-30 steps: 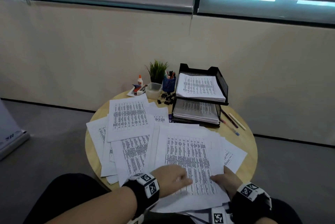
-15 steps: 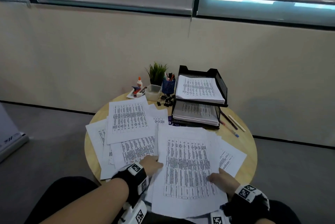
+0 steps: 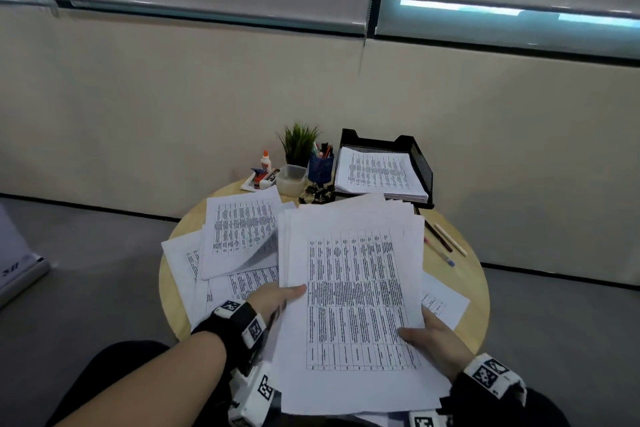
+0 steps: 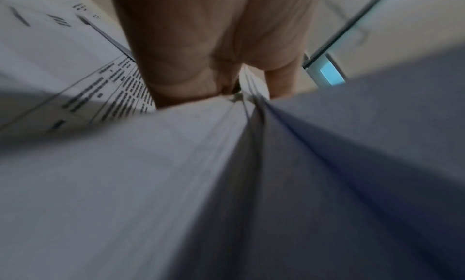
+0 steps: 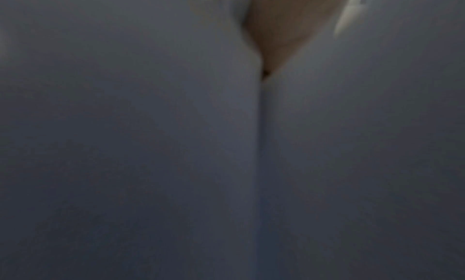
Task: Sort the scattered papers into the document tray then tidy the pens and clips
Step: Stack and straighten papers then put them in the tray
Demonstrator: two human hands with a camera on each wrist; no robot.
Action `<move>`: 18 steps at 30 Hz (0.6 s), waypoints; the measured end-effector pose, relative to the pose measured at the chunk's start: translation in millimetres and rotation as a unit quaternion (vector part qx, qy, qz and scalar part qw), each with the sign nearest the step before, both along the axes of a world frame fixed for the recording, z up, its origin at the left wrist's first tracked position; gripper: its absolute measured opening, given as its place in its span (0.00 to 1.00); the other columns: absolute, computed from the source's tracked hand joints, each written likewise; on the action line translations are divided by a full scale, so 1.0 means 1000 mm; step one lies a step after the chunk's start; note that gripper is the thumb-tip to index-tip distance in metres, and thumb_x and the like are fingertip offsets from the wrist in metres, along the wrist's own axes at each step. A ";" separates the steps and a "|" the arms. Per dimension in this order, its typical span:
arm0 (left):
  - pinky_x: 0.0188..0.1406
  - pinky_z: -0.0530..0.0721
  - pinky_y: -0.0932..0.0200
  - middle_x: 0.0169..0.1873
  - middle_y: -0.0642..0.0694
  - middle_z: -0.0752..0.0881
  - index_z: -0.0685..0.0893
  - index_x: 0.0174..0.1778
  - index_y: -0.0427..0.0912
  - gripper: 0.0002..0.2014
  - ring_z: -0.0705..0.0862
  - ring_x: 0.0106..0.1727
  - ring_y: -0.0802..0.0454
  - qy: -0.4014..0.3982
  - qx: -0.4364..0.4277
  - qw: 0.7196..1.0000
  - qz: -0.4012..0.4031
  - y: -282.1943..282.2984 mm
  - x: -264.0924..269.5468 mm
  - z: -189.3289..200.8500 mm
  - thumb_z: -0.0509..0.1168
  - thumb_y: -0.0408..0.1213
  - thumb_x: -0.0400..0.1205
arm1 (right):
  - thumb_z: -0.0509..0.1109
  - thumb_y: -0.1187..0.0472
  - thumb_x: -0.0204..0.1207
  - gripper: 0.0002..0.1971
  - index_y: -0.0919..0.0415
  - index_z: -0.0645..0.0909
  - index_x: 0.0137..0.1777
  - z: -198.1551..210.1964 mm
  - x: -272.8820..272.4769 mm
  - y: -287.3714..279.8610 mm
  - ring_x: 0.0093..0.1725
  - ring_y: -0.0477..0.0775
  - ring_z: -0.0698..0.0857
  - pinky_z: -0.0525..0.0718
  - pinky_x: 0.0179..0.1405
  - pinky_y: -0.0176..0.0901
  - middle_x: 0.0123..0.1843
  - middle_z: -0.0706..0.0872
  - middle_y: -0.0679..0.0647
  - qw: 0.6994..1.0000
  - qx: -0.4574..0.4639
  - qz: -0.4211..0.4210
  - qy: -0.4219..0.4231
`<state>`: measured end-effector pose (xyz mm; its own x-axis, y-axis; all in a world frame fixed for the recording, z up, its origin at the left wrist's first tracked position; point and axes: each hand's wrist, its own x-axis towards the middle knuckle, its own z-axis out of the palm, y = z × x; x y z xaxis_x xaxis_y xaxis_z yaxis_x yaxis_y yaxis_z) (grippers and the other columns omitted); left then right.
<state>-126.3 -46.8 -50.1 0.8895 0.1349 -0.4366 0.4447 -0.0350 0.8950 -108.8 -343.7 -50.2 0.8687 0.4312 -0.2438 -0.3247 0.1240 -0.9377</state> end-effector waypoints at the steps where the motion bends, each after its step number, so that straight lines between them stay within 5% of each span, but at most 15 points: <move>1: 0.72 0.74 0.42 0.62 0.35 0.84 0.80 0.65 0.33 0.29 0.83 0.62 0.40 -0.019 -0.020 1.000 0.000 -0.001 -0.003 0.007 0.77 0.40 0.70 | 0.63 0.86 0.69 0.23 0.66 0.76 0.61 0.000 0.000 0.002 0.50 0.63 0.90 0.89 0.42 0.47 0.53 0.90 0.66 1.000 0.006 -0.004 -0.004; 3: 0.73 0.72 0.44 0.62 0.36 0.84 0.80 0.64 0.35 0.22 0.82 0.64 0.41 -0.058 -0.039 0.997 0.010 0.000 -0.003 0.014 0.73 0.26 0.73 | 0.61 0.87 0.69 0.24 0.69 0.76 0.62 -0.001 0.001 0.008 0.55 0.69 0.87 0.87 0.53 0.60 0.56 0.87 0.70 1.000 0.004 -0.021 -0.015; 5: 0.74 0.71 0.43 0.63 0.38 0.84 0.79 0.66 0.36 0.25 0.81 0.66 0.42 -0.098 -0.035 0.994 0.020 -0.001 -0.001 0.024 0.73 0.24 0.72 | 0.68 0.81 0.60 0.26 0.72 0.76 0.61 0.005 0.002 0.014 0.52 0.72 0.86 0.83 0.55 0.70 0.54 0.85 0.77 0.997 -0.039 -0.051 -0.049; 7: 0.73 0.72 0.44 0.63 0.38 0.84 0.78 0.68 0.35 0.27 0.81 0.65 0.43 -0.136 -0.017 0.990 0.016 -0.002 0.002 0.036 0.74 0.25 0.72 | 0.71 0.77 0.55 0.28 0.74 0.77 0.60 0.018 0.005 0.018 0.43 0.67 0.85 0.85 0.41 0.60 0.49 0.85 0.78 0.991 -0.079 -0.078 -0.078; 10: 0.68 0.77 0.48 0.60 0.38 0.85 0.80 0.64 0.36 0.23 0.83 0.61 0.44 -0.186 -0.007 0.982 0.015 -0.005 0.007 0.055 0.73 0.26 0.73 | 0.71 0.80 0.68 0.18 0.68 0.80 0.58 0.044 0.017 0.018 0.35 0.56 0.86 0.84 0.28 0.42 0.42 0.89 0.62 0.989 -0.029 -0.116 -0.088; 15: 0.65 0.80 0.47 0.55 0.43 0.87 0.80 0.64 0.37 0.20 0.84 0.59 0.46 -0.263 0.007 0.964 0.039 -0.017 0.012 0.090 0.71 0.32 0.76 | 0.70 0.74 0.72 0.16 0.66 0.81 0.60 0.096 0.030 0.023 0.44 0.59 0.90 0.89 0.38 0.48 0.47 0.91 0.59 0.980 0.059 -0.132 -0.136; 18: 0.53 0.83 0.60 0.51 0.49 0.87 0.80 0.62 0.40 0.17 0.85 0.55 0.52 -0.309 0.009 0.949 0.061 -0.022 0.016 0.110 0.70 0.33 0.78 | 0.85 0.57 0.54 0.36 0.64 0.80 0.64 0.120 0.030 0.026 0.54 0.63 0.89 0.89 0.49 0.54 0.56 0.89 0.62 0.977 0.076 -0.111 -0.168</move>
<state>-110.7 -68.6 60.0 0.9522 0.2564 0.1664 -0.1629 -0.0348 0.9860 -78.3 -317.8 69.3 0.9647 0.2326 0.1232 0.0489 0.3017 -0.9522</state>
